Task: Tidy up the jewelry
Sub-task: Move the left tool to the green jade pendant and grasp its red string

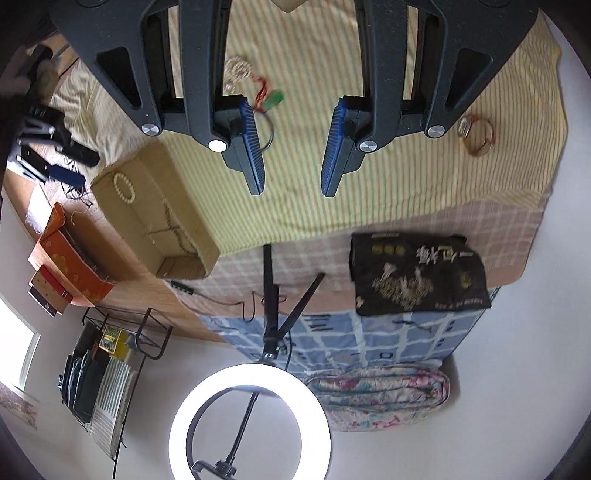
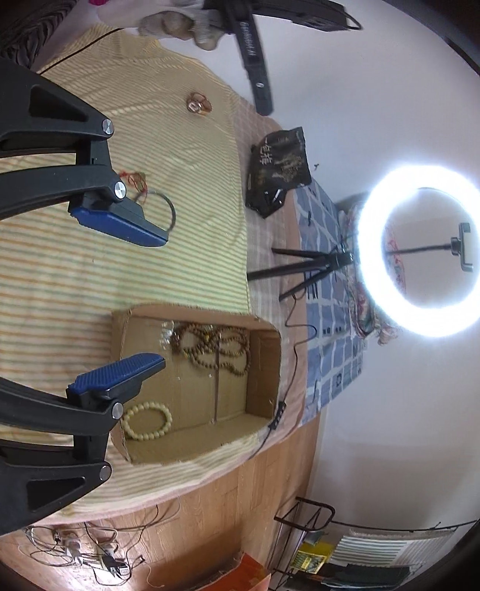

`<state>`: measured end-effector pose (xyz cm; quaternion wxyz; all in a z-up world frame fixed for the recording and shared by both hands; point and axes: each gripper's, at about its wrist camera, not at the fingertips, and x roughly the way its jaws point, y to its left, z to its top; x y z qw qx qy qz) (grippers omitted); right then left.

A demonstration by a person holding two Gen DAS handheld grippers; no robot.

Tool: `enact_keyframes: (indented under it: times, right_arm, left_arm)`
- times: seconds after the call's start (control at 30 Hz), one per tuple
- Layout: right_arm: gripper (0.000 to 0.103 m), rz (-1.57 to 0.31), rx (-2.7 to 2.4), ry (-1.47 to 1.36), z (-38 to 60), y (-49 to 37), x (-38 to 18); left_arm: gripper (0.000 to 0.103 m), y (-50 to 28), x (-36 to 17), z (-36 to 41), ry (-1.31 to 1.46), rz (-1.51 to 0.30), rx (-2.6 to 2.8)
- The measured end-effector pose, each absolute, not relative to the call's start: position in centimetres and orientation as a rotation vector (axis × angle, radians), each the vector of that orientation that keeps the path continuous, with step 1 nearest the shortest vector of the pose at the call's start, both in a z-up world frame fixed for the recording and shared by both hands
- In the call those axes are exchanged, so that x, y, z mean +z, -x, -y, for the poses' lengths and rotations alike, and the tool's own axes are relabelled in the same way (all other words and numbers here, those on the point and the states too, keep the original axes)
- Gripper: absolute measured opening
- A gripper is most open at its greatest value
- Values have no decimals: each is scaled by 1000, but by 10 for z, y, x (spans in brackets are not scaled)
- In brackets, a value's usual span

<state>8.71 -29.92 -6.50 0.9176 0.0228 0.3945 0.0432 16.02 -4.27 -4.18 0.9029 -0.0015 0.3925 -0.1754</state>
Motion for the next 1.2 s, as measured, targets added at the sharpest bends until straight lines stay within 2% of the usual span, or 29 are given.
enact_keyframes:
  times: [0.6, 0.8, 1.2]
  right_arm:
    - [61, -952, 208, -10, 255, -84, -113]
    - [57, -986, 283, 35, 236, -82, -122]
    - [57, -1047, 307, 51, 232, -88, -141]
  left_arm:
    - [31, -147, -125, 52, -15, -1011, -497]
    - [31, -152, -139, 59, -14, -1059, -526]
    - [31, -158, -165, 77, -63, -1123, -563]
